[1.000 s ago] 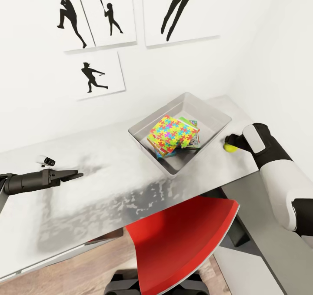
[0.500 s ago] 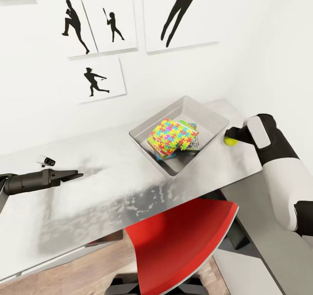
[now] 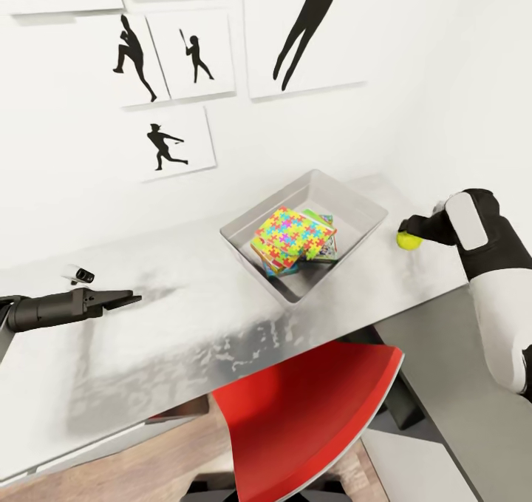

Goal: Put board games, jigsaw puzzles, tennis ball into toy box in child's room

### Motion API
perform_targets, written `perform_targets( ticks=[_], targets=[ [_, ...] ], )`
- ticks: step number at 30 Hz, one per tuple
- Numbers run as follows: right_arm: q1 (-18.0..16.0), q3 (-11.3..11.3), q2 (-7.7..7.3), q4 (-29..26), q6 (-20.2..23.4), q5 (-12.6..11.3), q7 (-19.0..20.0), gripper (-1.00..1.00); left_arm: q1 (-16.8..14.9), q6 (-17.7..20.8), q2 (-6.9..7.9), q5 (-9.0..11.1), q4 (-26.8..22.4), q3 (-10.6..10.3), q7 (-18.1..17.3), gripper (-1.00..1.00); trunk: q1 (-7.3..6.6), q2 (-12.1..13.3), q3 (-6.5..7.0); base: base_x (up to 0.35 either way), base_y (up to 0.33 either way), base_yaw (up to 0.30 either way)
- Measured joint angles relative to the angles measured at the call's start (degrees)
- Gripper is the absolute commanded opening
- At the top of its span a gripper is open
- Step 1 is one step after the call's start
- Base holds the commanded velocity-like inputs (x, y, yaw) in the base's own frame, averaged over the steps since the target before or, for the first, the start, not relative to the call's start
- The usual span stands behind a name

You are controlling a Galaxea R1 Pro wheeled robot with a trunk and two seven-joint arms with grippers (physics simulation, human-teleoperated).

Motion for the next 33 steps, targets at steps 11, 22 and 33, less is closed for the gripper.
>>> perform_targets(
  ticks=[11,22,33],
  targets=[
    [0.2,-2.0,-5.60,-13.6,0.0,-21.5,-0.1,-1.00,0.0,0.0,0.00,0.0,0.0,0.1,0.0,1.00,0.00,0.0,1.03,0.000,0.000,0.000],
    [0.0,-1.7,-5.35,-17.4,0.0,-25.3,-0.2,-1.00,0.0,0.0,-0.01,0.0,0.0,0.1,0.0,1.00,0.00,0.0,2.06,0.000,0.000,0.000],
    [-5.5,1.4,8.95,-12.9,0.0,-24.8,-14.3,-1.00,0.0,0.0,-0.03,0.0,0.0,-0.2,0.0,1.00,0.00,0.0,3.10,0.000,0.000,0.000]
  ],
)
